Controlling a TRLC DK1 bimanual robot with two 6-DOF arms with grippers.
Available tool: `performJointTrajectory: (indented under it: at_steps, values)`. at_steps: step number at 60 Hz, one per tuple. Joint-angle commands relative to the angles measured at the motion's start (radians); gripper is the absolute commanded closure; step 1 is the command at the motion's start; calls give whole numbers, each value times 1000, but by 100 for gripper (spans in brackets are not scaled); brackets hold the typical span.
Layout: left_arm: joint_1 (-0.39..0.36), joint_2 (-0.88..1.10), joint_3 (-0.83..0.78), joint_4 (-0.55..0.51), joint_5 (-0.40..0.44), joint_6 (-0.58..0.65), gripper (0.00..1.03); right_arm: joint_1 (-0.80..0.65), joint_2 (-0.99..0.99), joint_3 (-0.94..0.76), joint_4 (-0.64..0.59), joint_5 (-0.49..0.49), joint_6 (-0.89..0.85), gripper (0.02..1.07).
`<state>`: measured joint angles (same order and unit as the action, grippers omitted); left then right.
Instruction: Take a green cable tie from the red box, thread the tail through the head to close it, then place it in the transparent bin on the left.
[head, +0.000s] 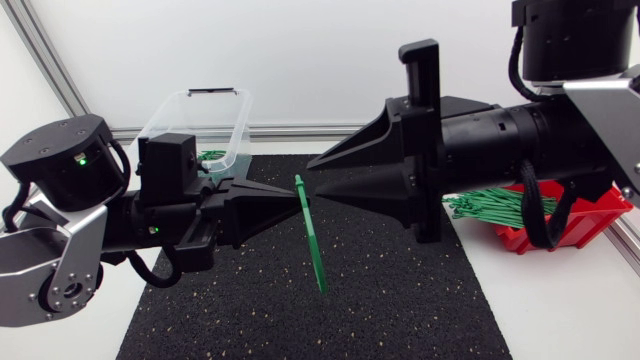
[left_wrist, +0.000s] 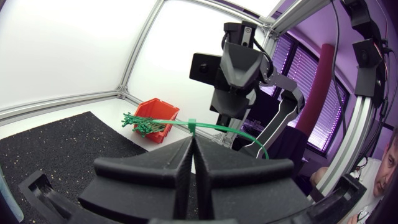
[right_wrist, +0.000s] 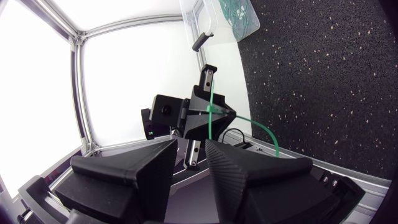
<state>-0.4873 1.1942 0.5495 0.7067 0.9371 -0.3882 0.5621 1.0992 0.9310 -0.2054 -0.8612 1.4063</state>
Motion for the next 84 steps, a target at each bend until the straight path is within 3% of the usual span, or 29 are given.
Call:
performJointTrajectory:
  at_steps: [1,25,32,58,60,62,84]
  values:
    - [-5,11,-26,5,25,29,100,-24,8,2,-9,8,-1,70]
    - [-19,-1,-42,5,100,72,100,-18,129,11,6,5,-55,70]
    - [-11,-2,-42,5,100,80,100,5,126,28,-5,11,-56,88]
    - [3,-2,-42,5,104,89,100,35,139,28,-2,33,-56,89]
    - [3,-2,-42,5,106,89,100,36,139,28,1,42,-56,92]
    - [3,-2,-42,5,106,89,100,35,139,26,6,54,-55,102]
    - [0,-8,-43,5,117,89,100,44,142,32,17,82,-59,102]
